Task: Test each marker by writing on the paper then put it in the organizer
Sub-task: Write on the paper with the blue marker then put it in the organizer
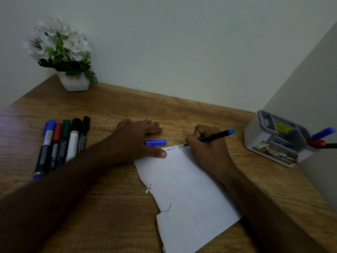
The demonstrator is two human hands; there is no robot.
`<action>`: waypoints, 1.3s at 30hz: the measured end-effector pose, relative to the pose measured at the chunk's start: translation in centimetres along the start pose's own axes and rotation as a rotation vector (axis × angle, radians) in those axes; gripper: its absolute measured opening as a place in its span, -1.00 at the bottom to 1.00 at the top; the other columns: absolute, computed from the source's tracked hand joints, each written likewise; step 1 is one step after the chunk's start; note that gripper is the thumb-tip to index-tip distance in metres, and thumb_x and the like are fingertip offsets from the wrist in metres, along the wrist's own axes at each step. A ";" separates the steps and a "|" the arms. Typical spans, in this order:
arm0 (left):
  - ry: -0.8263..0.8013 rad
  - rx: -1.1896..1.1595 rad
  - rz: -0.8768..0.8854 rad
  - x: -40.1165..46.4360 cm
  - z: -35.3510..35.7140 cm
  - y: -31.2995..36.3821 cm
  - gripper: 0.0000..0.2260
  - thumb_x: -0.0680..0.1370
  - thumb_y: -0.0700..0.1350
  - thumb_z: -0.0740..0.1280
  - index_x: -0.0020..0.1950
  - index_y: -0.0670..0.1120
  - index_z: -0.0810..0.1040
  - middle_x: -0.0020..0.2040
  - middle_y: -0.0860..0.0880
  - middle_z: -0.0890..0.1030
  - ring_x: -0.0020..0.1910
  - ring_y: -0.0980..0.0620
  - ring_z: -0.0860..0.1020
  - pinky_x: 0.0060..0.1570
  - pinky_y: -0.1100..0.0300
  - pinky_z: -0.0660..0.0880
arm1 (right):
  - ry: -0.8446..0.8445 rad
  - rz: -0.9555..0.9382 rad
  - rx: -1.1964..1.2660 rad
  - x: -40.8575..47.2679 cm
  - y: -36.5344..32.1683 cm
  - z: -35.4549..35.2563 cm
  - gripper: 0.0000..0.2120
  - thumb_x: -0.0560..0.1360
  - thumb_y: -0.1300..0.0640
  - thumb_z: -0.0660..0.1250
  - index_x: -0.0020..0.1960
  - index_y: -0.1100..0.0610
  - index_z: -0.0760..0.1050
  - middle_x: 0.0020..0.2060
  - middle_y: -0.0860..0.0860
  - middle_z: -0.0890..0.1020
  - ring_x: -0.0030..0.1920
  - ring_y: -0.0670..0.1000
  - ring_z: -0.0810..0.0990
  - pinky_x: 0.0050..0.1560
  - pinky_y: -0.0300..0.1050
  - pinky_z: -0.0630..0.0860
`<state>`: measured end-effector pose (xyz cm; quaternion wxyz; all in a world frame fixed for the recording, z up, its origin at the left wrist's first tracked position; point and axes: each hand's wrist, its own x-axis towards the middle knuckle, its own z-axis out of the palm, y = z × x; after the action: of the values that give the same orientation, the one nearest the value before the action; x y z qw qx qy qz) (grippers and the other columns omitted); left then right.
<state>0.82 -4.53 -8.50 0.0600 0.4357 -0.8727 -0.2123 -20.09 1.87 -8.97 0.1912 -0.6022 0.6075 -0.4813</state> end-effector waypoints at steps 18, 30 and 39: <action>-0.004 0.011 -0.003 -0.1 -0.1 0.3 -0.17 0.30 0.48 0.24 0.50 0.16 0.23 0.56 0.15 0.10 0.53 0.14 0.09 0.48 -0.04 -0.08 | -0.076 0.001 0.067 -0.2 0.0 -1.1 -0.79 0.35 0.33 0.30 -0.38 0.32 0.31 -0.47 0.05 0.38 -0.40 -0.09 0.34 -0.38 -0.24 0.28; -0.001 0.001 0.011 0.0 0.0 0.0 -0.20 0.33 0.46 0.28 0.50 0.16 0.23 0.56 0.15 0.11 0.54 0.14 0.06 0.48 -0.05 -0.10 | -0.077 -0.060 0.043 0.0 0.2 -1.1 -0.71 0.39 0.48 0.29 -0.41 0.31 0.24 -0.50 -0.03 0.31 -0.43 -0.14 0.27 -0.40 -0.34 0.24; -0.009 0.009 0.014 0.0 0.0 0.0 -0.14 0.26 0.48 0.18 0.50 0.16 0.22 0.56 0.15 0.11 0.54 0.15 0.05 0.48 -0.04 -0.10 | -0.083 -0.070 0.036 0.1 0.3 -1.0 -0.67 0.38 0.48 0.29 -0.42 0.24 0.23 -0.51 -0.03 0.30 -0.43 -0.14 0.25 -0.41 -0.32 0.21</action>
<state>0.84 -4.51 -8.49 0.0557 0.4289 -0.8769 -0.2097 -21.05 2.08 -8.75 0.2099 -0.6390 0.5691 -0.4731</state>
